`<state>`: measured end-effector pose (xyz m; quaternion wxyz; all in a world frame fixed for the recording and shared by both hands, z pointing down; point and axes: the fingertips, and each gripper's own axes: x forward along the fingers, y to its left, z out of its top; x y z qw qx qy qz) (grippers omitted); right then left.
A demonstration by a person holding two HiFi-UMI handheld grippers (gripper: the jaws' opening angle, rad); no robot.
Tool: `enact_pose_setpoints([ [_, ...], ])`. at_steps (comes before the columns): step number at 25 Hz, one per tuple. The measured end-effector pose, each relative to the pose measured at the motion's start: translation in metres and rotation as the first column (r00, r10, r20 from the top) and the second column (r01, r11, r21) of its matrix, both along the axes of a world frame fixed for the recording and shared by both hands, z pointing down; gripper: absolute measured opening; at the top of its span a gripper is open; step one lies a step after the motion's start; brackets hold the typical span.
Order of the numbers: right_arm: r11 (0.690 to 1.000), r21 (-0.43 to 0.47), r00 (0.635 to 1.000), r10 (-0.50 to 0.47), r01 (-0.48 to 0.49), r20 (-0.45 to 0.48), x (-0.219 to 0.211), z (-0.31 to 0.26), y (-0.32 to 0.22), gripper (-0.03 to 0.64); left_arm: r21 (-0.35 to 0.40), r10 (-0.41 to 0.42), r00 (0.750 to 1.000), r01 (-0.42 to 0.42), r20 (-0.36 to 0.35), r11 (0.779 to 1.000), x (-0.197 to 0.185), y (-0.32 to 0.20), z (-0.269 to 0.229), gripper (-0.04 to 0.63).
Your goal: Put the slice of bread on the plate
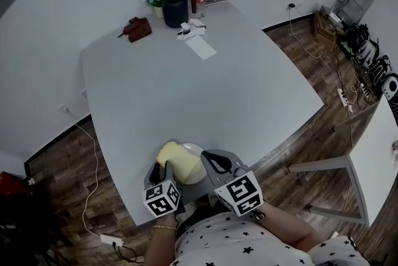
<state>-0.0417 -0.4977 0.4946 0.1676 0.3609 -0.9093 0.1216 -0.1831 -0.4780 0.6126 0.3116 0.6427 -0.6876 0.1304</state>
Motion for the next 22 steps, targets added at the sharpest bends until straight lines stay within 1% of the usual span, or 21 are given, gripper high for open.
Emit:
enact_pose_setpoints([
  [7,1.0,0.004,1.0,-0.005,0.005,-0.002,0.005,0.0,0.001,-0.002,-0.013,0.006,0.999,-0.005,0.053,1.0,-0.002,0.003,0.002,0.153],
  [10,1.0,0.008,1.0,-0.017,0.017,0.001,0.003,-0.001,0.004,-0.002,0.012,0.012,0.998,-0.013,0.063,1.0,0.002,0.005,-0.013,0.149],
  [12,1.0,0.014,1.0,-0.027,0.027,0.004,0.001,-0.002,0.006,-0.002,0.038,0.036,0.998,-0.038,0.058,0.999,0.01,0.008,-0.028,0.146],
  [14,0.999,0.022,0.999,-0.039,0.039,0.009,-0.002,-0.003,0.008,-0.002,0.063,0.06,0.997,-0.063,0.043,0.996,0.022,0.01,-0.046,0.113],
  [17,0.998,0.024,0.998,-0.062,0.062,0.016,-0.009,-0.001,0.012,-0.002,0.088,0.079,0.996,-0.081,0.033,0.993,0.035,0.013,-0.072,0.012],
  [22,0.996,0.005,0.996,-0.088,0.088,0.027,-0.018,0.003,0.019,-0.002,0.118,0.115,0.993,-0.117,0.018,0.986,0.052,0.022,-0.104,0.009],
])
